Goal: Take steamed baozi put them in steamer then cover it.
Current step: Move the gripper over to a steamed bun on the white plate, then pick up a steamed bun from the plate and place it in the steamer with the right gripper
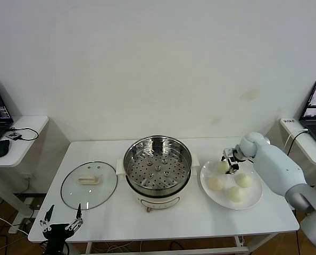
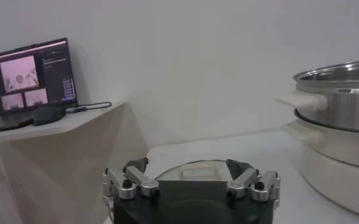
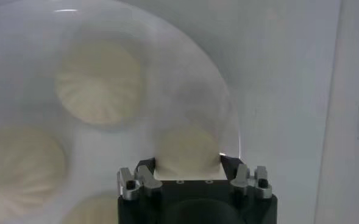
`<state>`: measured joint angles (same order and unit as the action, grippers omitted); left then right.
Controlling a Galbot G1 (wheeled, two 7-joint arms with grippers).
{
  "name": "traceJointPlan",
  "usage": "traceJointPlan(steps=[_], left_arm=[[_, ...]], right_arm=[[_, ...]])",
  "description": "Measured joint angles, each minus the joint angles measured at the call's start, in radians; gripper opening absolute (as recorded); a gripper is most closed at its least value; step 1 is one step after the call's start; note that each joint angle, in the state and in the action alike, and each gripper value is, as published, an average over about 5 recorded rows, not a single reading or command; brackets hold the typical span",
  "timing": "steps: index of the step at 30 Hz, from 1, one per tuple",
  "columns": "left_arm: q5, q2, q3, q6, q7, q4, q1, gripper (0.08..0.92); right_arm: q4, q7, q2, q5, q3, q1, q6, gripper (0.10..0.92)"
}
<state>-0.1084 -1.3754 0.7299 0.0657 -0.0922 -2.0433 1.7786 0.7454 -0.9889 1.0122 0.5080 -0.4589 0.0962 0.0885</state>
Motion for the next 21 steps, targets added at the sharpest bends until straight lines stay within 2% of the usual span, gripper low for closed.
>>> traceJointPlan(steps=[11, 21], left_arm=[[-0.006, -0.003, 0.002, 0.001, -0.003, -0.002, 0.005, 0.823], [-0.016, 0.007, -0.005, 0.001, -0.001, -0.004, -0.004, 0.823]], right_arm=[[0.063, -0.021, -0.048, -0.056, -0.049, -0.032, -0.016, 0.596], [0.284, -0.038, -0.191, -0.266, -0.209, -0.193, -0.064, 0.587]])
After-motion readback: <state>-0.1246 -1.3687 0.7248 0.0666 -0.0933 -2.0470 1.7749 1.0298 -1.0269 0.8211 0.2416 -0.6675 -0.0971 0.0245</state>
